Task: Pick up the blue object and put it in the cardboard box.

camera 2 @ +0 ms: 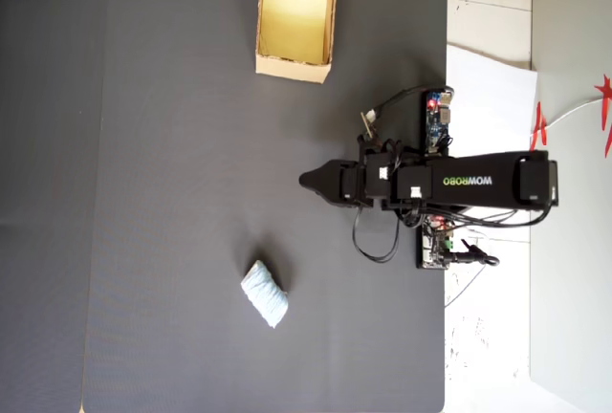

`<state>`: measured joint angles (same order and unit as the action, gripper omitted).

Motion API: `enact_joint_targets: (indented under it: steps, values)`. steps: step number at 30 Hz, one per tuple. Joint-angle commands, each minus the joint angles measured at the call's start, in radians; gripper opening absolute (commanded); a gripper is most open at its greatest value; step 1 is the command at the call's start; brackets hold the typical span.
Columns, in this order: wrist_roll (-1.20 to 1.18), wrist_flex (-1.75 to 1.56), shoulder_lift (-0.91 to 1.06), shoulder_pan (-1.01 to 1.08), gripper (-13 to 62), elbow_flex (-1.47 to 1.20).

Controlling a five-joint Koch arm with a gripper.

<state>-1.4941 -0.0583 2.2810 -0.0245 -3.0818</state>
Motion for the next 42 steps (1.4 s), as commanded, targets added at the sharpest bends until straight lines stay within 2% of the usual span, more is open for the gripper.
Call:
enact_joint_targets:
  steps: [1, 21, 36, 42]
  values:
    - [-0.015, 0.103, 0.086, -0.023, 34.7, -0.025]
    - [-0.017, 0.081, 0.084, -0.402, 34.6, 0.046]
    - [-0.017, 0.081, 0.074, -0.586, 34.0, 0.092]
    - [-0.012, 0.08, -0.006, -0.611, 33.7, 0.153]
